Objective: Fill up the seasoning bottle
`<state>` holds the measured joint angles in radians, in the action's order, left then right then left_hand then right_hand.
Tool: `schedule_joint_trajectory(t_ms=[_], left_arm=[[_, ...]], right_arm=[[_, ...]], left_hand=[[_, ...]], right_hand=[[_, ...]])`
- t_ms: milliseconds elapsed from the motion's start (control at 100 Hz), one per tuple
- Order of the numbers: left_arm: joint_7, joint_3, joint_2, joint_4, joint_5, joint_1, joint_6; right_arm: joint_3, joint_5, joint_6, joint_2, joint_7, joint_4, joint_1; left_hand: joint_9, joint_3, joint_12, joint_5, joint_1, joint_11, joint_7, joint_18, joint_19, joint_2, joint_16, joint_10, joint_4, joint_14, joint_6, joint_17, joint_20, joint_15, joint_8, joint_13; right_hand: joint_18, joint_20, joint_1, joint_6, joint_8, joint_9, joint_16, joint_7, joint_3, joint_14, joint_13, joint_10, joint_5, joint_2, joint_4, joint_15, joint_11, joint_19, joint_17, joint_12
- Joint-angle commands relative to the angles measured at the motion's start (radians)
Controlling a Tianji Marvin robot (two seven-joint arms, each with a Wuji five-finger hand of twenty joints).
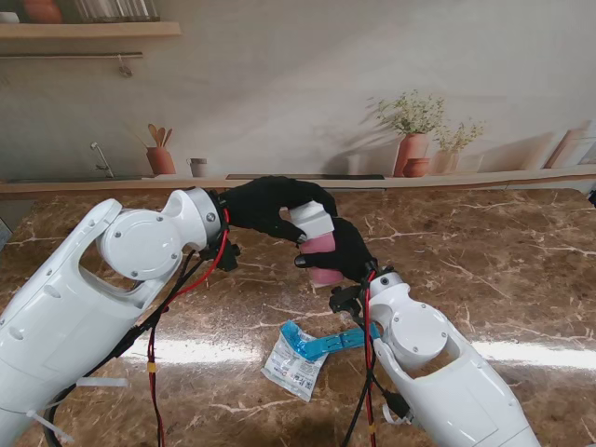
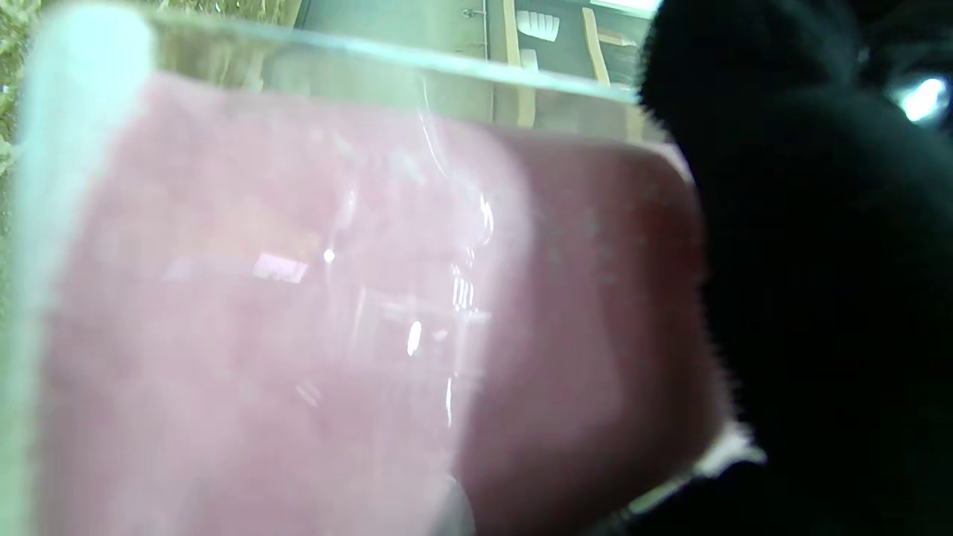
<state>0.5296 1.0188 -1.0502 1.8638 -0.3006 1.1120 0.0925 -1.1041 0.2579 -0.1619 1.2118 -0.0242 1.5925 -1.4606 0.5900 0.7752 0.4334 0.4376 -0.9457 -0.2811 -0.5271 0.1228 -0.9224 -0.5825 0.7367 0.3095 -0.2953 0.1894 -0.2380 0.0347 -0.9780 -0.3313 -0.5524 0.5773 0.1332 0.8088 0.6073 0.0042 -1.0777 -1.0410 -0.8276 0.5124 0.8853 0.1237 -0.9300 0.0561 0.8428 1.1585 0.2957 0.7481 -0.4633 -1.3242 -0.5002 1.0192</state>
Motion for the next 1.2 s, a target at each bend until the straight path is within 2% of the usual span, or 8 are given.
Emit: schedule_joint_trajectory(t_ms=[0, 90, 210, 360, 480, 710, 1080, 1190], left_arm=[[-0.003, 0.005, 0.007, -0.008, -0.002, 0.009, 0.004], [0.005, 0.013, 0.008, -0.007, 0.021, 0.016, 0.004], [0.009, 0.028, 0.008, -0.006, 0.06, 0.03, 0.001], [-0.074, 0.063, -0.008, 0.0, 0.062, 0.08, -0.016], [-0.143, 0.093, -0.02, 0.012, 0.036, 0.13, -0.019], [-0.207, 0.128, -0.026, 0.02, -0.01, 0.217, -0.042], [-0.283, 0.152, -0.036, -0.019, -0.03, 0.335, -0.068], [-0.293, 0.151, -0.037, -0.036, -0.022, 0.359, -0.068]], right_arm=[[-0.001, -0.011, -0.006, 0.001, 0.003, 0.005, -0.001], [0.001, -0.003, -0.008, 0.002, 0.004, -0.001, 0.002], [0.003, -0.005, -0.014, 0.006, -0.011, -0.005, 0.003], [-0.005, -0.024, -0.029, 0.011, -0.046, -0.009, 0.0], [-0.02, -0.046, -0.057, 0.015, -0.076, -0.019, -0.002], [-0.08, -0.106, -0.078, 0.013, -0.106, -0.045, -0.007], [-0.209, -0.051, -0.057, 0.019, -0.106, -0.13, 0.003], [-0.234, -0.051, -0.049, 0.02, -0.092, -0.195, 0.027]], left_hand=[[0.064, 0.215, -0.011, 0.2, -0.275, -0.046, -0.151, -0.044, 0.023, 0.188, -0.015, -0.444, 0.123, -0.123, -0.061, 0.025, 0.013, 0.026, -0.03, -0.037], [-0.032, 0.245, -0.054, 0.129, -0.176, -0.016, -0.089, -0.059, 0.121, 0.172, -0.038, -0.429, 0.212, -0.12, -0.042, 0.039, 0.042, 0.058, 0.027, -0.106], [-0.211, 0.238, -0.114, -0.031, 0.065, 0.034, 0.11, -0.033, 0.457, 0.065, -0.125, -0.417, 0.217, -0.121, 0.011, 0.058, 0.117, 0.141, 0.177, -0.256], [-0.35, -0.171, -0.131, -0.132, 0.325, 0.062, 0.279, -0.016, 0.702, 0.05, -0.187, -0.393, 0.219, -0.111, 0.046, 0.065, 0.113, 0.196, 0.303, -0.389], [-0.347, -0.312, -0.133, -0.127, 0.337, 0.066, 0.305, 0.003, 0.697, 0.118, -0.194, -0.388, 0.231, -0.107, 0.053, 0.069, 0.118, 0.193, 0.31, -0.383], [-0.34, -0.392, -0.134, -0.105, 0.321, 0.074, 0.314, 0.01, 0.698, 0.171, -0.197, -0.383, 0.244, -0.108, 0.057, 0.071, 0.115, 0.193, 0.301, -0.384], [-0.341, -0.498, -0.129, -0.098, 0.292, 0.084, 0.326, -0.006, 0.704, 0.23, -0.202, -0.38, 0.256, -0.11, 0.074, 0.067, 0.123, 0.201, 0.289, -0.405], [-0.358, -0.616, -0.125, -0.055, 0.243, 0.078, 0.318, -0.107, 0.767, 0.284, -0.239, -0.356, 0.272, -0.135, 0.125, 0.032, 0.258, 0.225, 0.274, -0.434]], right_hand=[[-0.025, 0.065, 0.251, -0.324, -0.085, -0.108, -0.115, 0.409, 0.268, -0.117, -0.079, -0.169, 0.218, -0.611, -0.05, 0.413, -0.254, -0.193, -0.072, 0.068], [-0.024, 0.065, 0.251, -0.323, -0.084, -0.109, -0.112, 0.405, 0.27, -0.114, -0.079, -0.17, 0.218, -0.608, -0.05, 0.408, -0.25, -0.191, -0.071, 0.066], [-0.014, 0.054, 0.25, -0.323, -0.08, -0.109, -0.095, 0.391, 0.271, -0.114, -0.075, -0.172, 0.218, -0.603, -0.048, 0.371, -0.233, -0.161, -0.066, 0.055], [-0.006, 0.014, 0.237, -0.319, 0.007, -0.104, -0.046, 0.317, 0.282, -0.111, -0.045, -0.181, 0.206, -0.55, -0.039, 0.247, -0.179, -0.062, -0.031, 0.0], [-0.014, 0.004, 0.181, -0.327, 0.191, -0.104, -0.032, 0.311, 0.334, -0.103, -0.025, -0.182, 0.167, -0.454, -0.024, 0.182, -0.143, -0.018, -0.008, -0.03], [-0.012, -0.033, 0.142, -0.35, 0.283, -0.08, 0.002, 0.308, 0.396, -0.119, 0.009, -0.202, 0.112, -0.317, -0.021, 0.032, -0.092, 0.148, 0.065, -0.061], [-0.008, -0.066, 0.166, -0.381, 0.053, -0.05, 0.004, 0.347, 0.435, -0.136, 0.004, -0.221, 0.118, -0.236, -0.026, -0.097, -0.064, 0.455, 0.164, -0.06], [-0.076, -0.111, 0.144, -0.373, 0.059, -0.049, 0.008, 0.34, 0.441, -0.135, 0.005, -0.207, 0.123, -0.24, -0.02, -0.116, -0.064, 0.527, 0.125, -0.065]])
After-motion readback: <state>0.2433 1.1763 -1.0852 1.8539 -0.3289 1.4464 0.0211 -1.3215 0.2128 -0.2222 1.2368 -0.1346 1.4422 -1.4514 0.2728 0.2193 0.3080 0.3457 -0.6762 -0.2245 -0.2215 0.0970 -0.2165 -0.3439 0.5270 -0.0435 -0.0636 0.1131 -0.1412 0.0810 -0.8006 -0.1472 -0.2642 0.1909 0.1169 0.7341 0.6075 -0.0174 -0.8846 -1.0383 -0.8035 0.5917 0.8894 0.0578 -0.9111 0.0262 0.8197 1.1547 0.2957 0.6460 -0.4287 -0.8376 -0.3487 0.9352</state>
